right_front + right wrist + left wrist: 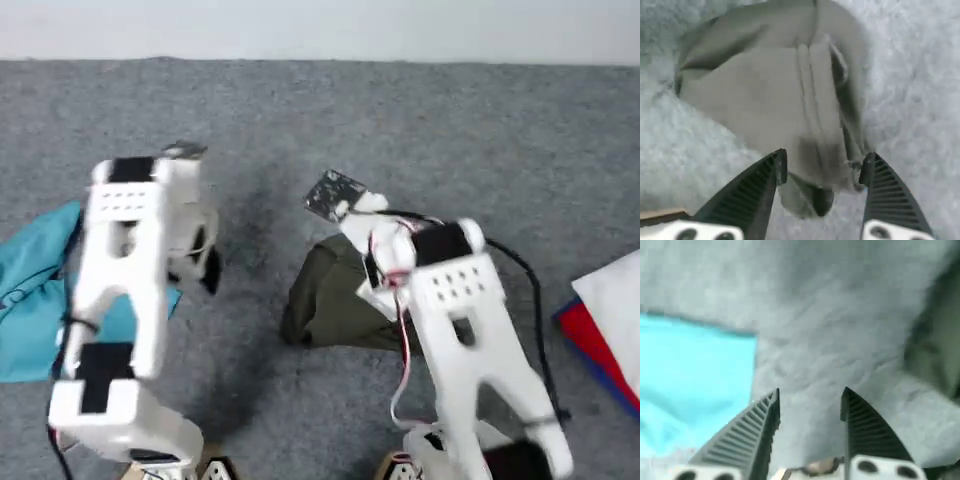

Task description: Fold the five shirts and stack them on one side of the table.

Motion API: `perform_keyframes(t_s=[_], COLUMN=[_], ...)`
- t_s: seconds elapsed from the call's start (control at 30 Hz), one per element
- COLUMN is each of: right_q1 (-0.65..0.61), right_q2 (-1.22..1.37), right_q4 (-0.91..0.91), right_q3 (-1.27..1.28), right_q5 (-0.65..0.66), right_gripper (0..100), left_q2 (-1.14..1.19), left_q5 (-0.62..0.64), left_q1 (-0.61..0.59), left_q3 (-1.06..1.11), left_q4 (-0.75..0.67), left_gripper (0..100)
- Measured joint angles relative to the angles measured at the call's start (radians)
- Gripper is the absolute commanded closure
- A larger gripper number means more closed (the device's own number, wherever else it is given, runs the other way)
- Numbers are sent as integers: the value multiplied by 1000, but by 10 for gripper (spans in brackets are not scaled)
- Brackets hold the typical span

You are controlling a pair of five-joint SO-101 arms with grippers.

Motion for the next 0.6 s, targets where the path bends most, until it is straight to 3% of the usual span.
perform_keyframes(t_s=[0.3, 0.5, 0.6], right_q1=[-8, -8, -9], right_q2=[379, 486, 486], right_q4=[9, 77, 81], right_q3=[-278, -385, -400], right_q5=[0, 0, 0], right_gripper=[764, 995, 983], left_q2=[-140, -153, -155], left_q5=[-153, -166, -166], left_q1=[-232, -269, -269], left_q3=[212, 222, 222], left_q4=[0, 0, 0], left_gripper=[809, 809, 809])
